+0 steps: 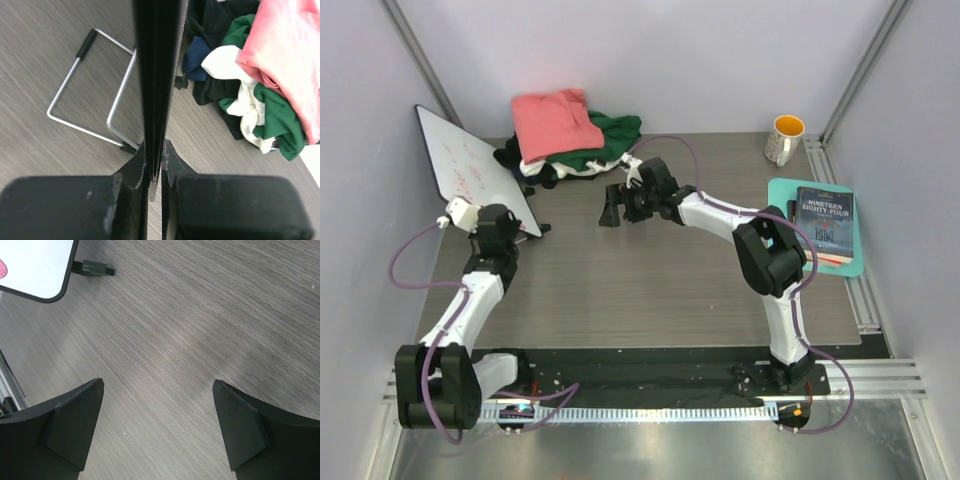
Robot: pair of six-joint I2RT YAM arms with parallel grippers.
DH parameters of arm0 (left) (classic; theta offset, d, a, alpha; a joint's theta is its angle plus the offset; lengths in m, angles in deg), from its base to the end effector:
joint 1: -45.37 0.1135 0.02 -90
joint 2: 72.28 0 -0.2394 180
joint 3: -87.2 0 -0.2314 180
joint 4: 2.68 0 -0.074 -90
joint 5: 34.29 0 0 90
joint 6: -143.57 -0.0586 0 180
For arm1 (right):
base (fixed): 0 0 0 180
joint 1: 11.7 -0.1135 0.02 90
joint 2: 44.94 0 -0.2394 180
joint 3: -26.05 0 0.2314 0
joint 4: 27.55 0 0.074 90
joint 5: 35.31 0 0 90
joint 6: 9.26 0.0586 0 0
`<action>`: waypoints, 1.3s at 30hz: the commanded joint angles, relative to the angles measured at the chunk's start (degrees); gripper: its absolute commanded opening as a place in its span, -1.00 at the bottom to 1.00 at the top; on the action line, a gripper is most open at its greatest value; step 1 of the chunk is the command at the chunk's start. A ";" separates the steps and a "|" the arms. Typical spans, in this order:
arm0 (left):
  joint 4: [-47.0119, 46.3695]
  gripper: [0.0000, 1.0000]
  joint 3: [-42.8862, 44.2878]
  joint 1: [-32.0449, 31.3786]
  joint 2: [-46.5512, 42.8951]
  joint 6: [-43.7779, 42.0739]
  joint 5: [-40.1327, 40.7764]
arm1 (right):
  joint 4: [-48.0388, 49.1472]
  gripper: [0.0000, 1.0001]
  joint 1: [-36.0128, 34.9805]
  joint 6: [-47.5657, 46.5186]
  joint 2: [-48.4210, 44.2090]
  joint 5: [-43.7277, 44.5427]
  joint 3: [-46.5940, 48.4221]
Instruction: Fold and stack the t-shirts
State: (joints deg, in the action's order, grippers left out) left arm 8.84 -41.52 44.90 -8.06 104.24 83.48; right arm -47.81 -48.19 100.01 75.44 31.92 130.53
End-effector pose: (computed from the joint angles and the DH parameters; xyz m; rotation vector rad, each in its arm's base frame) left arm 0.2562 0.0252 0.2251 -1.0929 1.6117 -0.1055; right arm 0.3620 0.2959 0.1811 -0.5790 2.2474 0.9591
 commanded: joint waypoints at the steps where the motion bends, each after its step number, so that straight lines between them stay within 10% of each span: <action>1: 13.88 -1.00 -0.04 1.00 -0.77 -3.92 6.33 | 0.68 0.93 0.28 1.56 2.13 -2.10 5.71; 23: 21.52 -1.00 2.25 -9.11 1.08 -4.27 8.17 | -3.99 0.92 1.16 1.83 5.75 -4.04 17.16; 39: 27.68 -1.00 3.22 -9.11 -2.26 -1.64 11.79 | -4.43 0.92 4.50 1.30 -2.25 -3.69 7.76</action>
State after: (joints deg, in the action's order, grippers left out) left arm 22.92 -36.42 35.59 -11.53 104.20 93.76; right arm -52.69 -44.12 101.82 78.74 28.84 138.88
